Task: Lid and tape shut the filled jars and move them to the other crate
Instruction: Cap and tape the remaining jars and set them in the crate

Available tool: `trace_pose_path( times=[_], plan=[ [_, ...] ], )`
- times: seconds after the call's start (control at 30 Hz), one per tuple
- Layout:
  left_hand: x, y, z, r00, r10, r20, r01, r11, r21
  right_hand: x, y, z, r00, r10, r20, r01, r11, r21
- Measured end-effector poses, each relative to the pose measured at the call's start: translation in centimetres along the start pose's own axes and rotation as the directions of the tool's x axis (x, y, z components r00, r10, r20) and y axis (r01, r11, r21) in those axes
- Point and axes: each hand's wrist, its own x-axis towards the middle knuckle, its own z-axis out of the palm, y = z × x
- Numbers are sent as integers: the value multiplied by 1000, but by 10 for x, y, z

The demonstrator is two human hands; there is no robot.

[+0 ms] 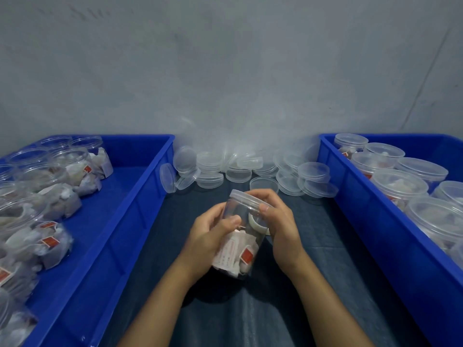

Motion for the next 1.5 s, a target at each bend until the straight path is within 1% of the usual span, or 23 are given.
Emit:
trace_pose_path(
  times=[0.07, 0.13, 0.27, 0.33, 0.4, 0.47, 0.53, 0.6, 0.7, 0.77, 0.87, 0.93, 1.0, 1.07, 1.1, 1.17, 1.23, 1.27, 1.3, 1.33, 1.4, 1.43, 1.5],
  plan=[
    [-1, 3, -1, 989, -117, 89, 131, 977, -166, 1, 0, 0, 1000, 15, 3, -15, 998, 60],
    [-2, 6, -2, 958, -219, 186, 265, 925, -274, 1, 1, 0, 999, 37, 9, -38, 992, 117],
    [-4, 11, -6, 879, -317, 357, 445, 817, -368, 1, 2, 0, 998, 56, 41, -61, 988, 139],
    [-5, 13, -6, 840, -349, 416, 512, 764, -393, 1, 3, 0, 996, 63, 59, -71, 985, 156],
    [-6, 14, -5, 819, -355, 450, 547, 721, -426, 2, 3, 0, 996, 62, 64, -72, 984, 161],
    [-5, 13, -4, 820, -349, 453, 548, 707, -447, 2, 3, -1, 997, 52, 52, -60, 986, 157],
    [-4, 11, -3, 843, -340, 416, 516, 731, -447, 3, 3, -2, 998, 52, 44, -58, 986, 159],
    [-2, 9, -3, 880, -319, 353, 453, 788, -418, 4, 5, -3, 998, 39, 41, -44, 990, 134],
    [-1, 8, -2, 930, -286, 229, 350, 880, -321, 5, 9, -4, 999, 16, 31, -18, 998, 63],
    [-1, 6, 0, 966, -230, 118, 252, 937, -242, 5, 9, -4, 1000, 18, 15, -18, 1000, 21],
    [2, 5, 4, 997, -72, -24, 70, 995, -68, 4, 6, -2, 1000, 10, -6, -11, 998, -63],
    [1, 3, 6, 994, 65, -85, -56, 993, 105, 4, 3, 1, 1000, -8, -11, 7, 995, -97],
    [-1, 0, 6, 971, 192, -142, -127, 919, 373, 2, 1, 4, 998, -42, -39, 35, 988, -151],
    [-4, -3, 6, 931, 323, -173, -139, 749, 648, 0, 0, 9, 992, -99, -76, 76, 963, -258],
    [-5, -4, 7, 909, 383, -163, -148, 663, 734, -1, 0, 12, 989, -119, -90, 87, 949, -304],
    [-6, -6, 9, 874, 472, -112, -191, 547, 815, -3, 0, 17, 984, -135, -115, 85, 929, -361],
    [-7, -7, 12, 858, 507, -84, -213, 500, 840, -4, -1, 20, 982, -134, -129, 72, 914, -400],
    [-7, -7, 12, 861, 500, -95, -208, 516, 831, -4, -2, 20, 982, -135, -129, 71, 909, -410],
    [-7, -6, 11, 868, 481, -121, -204, 569, 797, -4, -3, 18, 982, -141, -126, 76, 905, -418],
    [-7, -5, 9, 883, 445, -151, -207, 656, 726, -4, -5, 15, 981, -152, -121, 87, 901, -425],
    [-4, 1, 5, 935, 319, -152, -219, 861, 458, -3, -9, 8, 982, -154, -106, 101, 915, -391],
    [-3, 4, 5, 961, 255, -108, -212, 928, 306, -3, -11, 6, 986, -140, -94, 101, 936, -337],
    [-4, 8, 5, 986, 168, -11, -166, 982, 90, -3, -15, 5, 989, -133, -65, 117, 973, -200]
  ],
)
